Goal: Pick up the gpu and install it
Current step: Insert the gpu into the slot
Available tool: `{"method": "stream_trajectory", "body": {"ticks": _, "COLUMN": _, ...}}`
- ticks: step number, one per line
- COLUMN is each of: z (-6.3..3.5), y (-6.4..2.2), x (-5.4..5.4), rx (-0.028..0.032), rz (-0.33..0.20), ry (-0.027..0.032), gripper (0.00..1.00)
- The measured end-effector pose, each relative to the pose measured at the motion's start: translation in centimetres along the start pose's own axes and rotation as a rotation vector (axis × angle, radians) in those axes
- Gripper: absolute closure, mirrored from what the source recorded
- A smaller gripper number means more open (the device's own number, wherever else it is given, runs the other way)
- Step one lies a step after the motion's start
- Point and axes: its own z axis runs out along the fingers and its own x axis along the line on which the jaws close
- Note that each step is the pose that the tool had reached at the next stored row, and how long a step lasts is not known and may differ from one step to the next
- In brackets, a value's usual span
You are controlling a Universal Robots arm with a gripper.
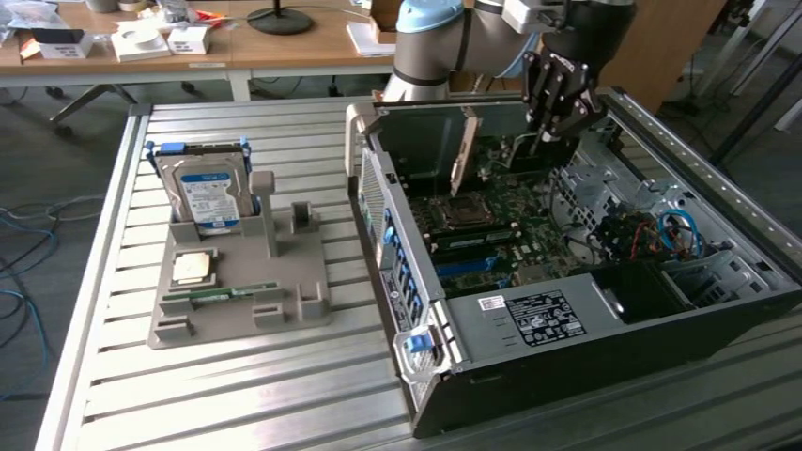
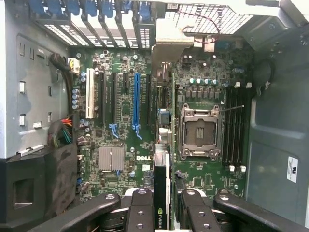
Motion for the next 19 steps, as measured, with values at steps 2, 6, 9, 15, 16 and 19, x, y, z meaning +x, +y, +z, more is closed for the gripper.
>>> {"method": "stream_trajectory", "body": {"ticks": 2, "z": 0.06, "y": 0.0, "x": 0.0, "rx": 0.0001, "rz": 0.01, "ry": 0.0001, "gripper": 0.73}}
{"method": "stream_trajectory", "body": {"ticks": 6, "z": 0.1, "y": 0.0, "x": 0.01, "rx": 0.0002, "rz": 0.028, "ry": 0.0003, "gripper": 0.73}}
{"method": "stream_trajectory", "body": {"ticks": 9, "z": 0.11, "y": 0.0, "x": 0.0, "rx": 0.0003, "rz": 0.028, "ry": 0.0002, "gripper": 0.73}}
{"method": "stream_trajectory", "body": {"ticks": 15, "z": 0.1, "y": 0.0, "x": 0.41, "rx": 0.0003, "rz": 0.028, "ry": 0.0002, "gripper": 0.73}}
{"method": "stream_trajectory", "body": {"ticks": 16, "z": 0.11, "y": 0.0, "x": 0.51, "rx": 0.0003, "rz": 0.028, "ry": 0.0001, "gripper": 0.73}}
{"method": "stream_trajectory", "body": {"ticks": 19, "z": 0.1, "y": 0.01, "x": 0.77, "rx": 0.0003, "rz": 0.028, "ry": 0.0002, "gripper": 0.73}}
